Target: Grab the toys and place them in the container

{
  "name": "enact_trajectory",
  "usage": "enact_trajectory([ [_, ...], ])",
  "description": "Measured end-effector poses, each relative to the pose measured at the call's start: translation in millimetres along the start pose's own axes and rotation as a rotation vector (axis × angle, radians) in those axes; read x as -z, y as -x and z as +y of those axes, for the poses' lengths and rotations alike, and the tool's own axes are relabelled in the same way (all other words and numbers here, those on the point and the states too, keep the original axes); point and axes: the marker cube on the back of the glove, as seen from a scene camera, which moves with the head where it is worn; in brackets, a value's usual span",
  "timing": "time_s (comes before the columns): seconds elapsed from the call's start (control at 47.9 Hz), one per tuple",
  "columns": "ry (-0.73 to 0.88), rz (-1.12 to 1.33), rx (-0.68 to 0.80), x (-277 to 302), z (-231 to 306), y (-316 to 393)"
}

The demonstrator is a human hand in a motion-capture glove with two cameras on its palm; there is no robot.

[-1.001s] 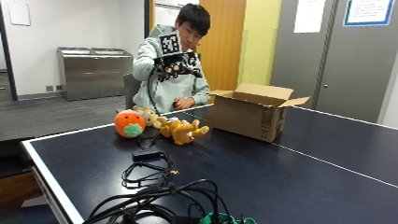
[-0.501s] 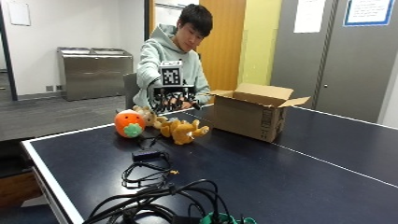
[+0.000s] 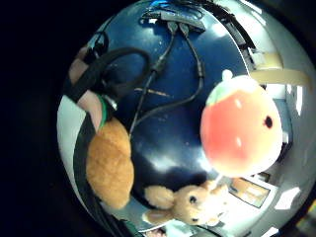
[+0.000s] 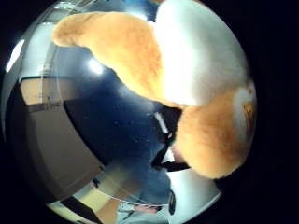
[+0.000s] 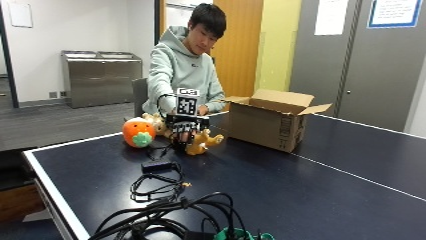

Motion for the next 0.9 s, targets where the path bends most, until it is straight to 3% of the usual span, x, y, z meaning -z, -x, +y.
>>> enact_trajectory([
  [0.229,0.015,0.007,0.102,6.5,-4.0,-3.0],
  [0.48,0.322,-0.059,0.186,37.2,12.9,-25.9],
  [0.647,0.414,-0.08,0.258,85.4,41.9,-44.5],
  [0.897,0.249,-0.008,0.554,211.2,100.3,-34.0],
])
